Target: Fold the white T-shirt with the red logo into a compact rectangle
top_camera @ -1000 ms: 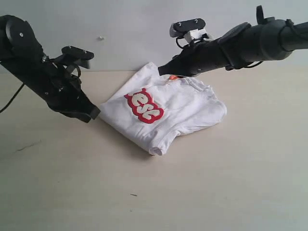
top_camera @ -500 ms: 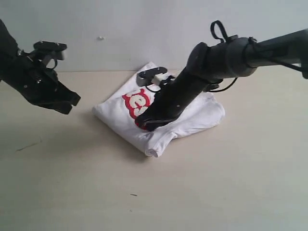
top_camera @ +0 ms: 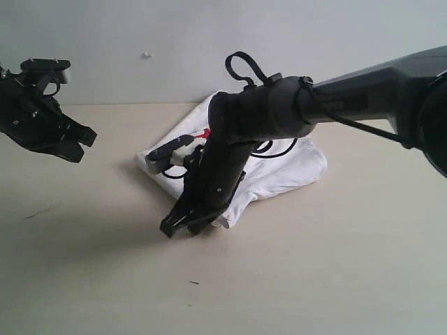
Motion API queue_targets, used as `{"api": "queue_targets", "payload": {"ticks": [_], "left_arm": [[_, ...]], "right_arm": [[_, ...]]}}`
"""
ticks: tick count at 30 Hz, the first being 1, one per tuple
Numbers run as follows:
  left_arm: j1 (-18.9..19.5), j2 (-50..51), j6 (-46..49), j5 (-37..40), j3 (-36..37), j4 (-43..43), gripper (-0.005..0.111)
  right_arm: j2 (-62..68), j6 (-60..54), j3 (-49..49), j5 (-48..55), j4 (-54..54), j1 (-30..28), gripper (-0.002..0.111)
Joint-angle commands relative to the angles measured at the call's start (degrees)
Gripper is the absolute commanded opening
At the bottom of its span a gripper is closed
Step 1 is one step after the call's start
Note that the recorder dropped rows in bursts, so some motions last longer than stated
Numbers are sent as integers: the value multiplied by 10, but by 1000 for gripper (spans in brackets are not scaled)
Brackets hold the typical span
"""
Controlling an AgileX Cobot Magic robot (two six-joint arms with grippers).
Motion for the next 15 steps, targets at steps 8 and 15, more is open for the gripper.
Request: {"api": "queue_targets", "payload": {"ticks": [8,15], "left_arm": [[1,-4,-2,9,2,-14,0],[1,-4,2,-2,2,-14,0]], "right_arm": [[3,175,19,-141,-92,-18,0],[-29,122,81,-15,-129,-18,0]]}}
